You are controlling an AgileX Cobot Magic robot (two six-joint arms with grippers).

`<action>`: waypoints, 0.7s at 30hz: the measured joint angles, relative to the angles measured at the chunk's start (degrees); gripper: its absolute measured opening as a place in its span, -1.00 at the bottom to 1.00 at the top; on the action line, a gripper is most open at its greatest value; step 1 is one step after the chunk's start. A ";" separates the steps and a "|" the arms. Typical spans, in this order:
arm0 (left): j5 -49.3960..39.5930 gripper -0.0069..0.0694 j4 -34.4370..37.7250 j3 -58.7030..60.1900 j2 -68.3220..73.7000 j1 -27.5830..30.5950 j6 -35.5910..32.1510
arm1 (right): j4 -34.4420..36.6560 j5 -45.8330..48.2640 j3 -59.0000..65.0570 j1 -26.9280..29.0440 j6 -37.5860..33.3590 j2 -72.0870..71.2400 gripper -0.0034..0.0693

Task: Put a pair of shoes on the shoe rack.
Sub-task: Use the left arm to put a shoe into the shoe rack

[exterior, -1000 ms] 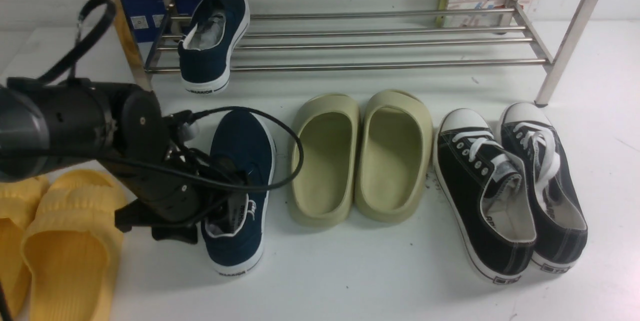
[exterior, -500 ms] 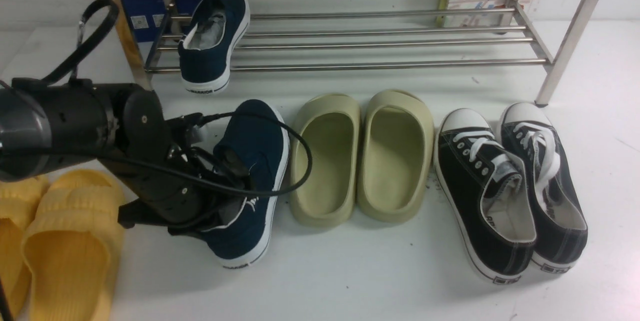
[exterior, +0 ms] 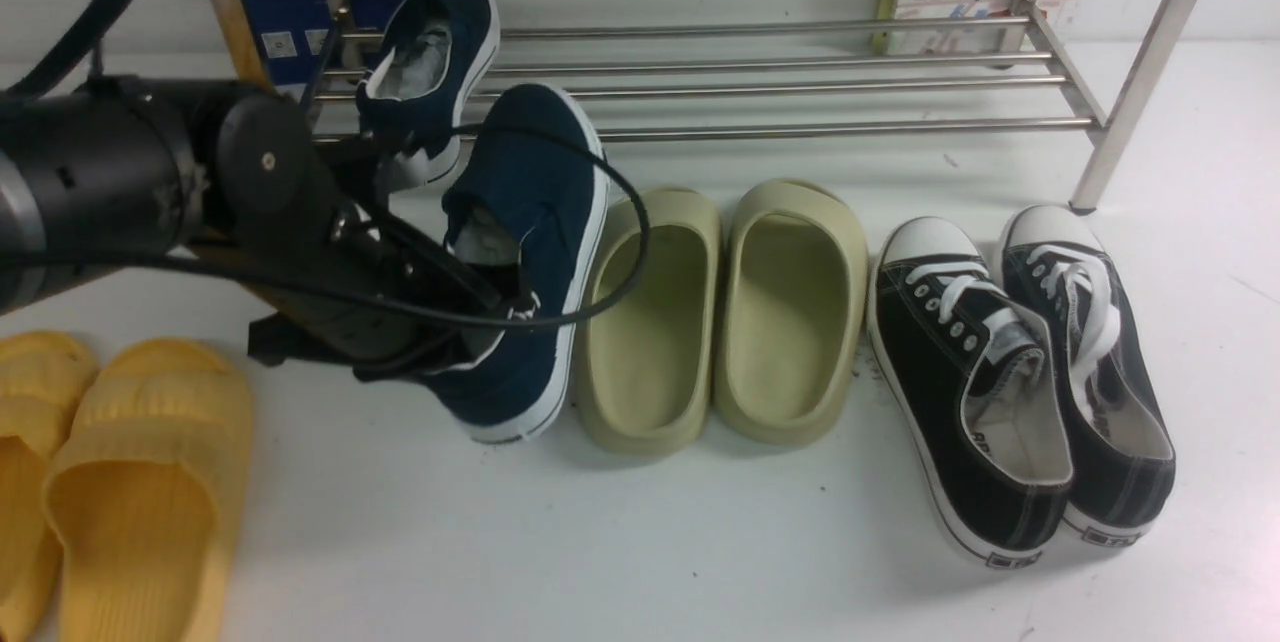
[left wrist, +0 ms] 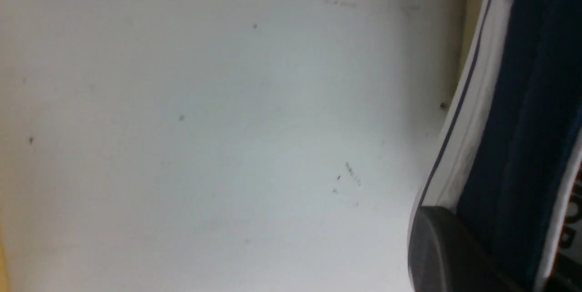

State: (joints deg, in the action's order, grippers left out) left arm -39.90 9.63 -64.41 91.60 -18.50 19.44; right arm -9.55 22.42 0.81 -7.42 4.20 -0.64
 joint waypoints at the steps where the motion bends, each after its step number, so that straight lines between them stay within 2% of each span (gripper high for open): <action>1: -0.48 -0.79 -0.25 -2.33 1.72 0.00 0.00 | 0.00 0.00 0.00 0.00 0.00 0.00 -0.23; 7: -3.75 -0.79 -1.20 -12.84 9.18 0.00 1.63 | 0.00 0.00 0.00 0.00 0.00 0.00 -0.23; 13: -8.75 -0.79 -7.38 -26.83 18.17 0.00 8.11 | 0.00 0.00 0.00 0.00 0.00 0.00 -0.23; 21: -14.09 -0.79 -10.93 -39.35 25.35 0.00 9.26 | 0.00 0.00 0.00 0.00 0.00 0.00 -0.23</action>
State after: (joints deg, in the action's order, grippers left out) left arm -53.99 -1.30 -103.76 116.94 -18.50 28.70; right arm -9.55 22.42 0.81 -7.42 4.20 -0.64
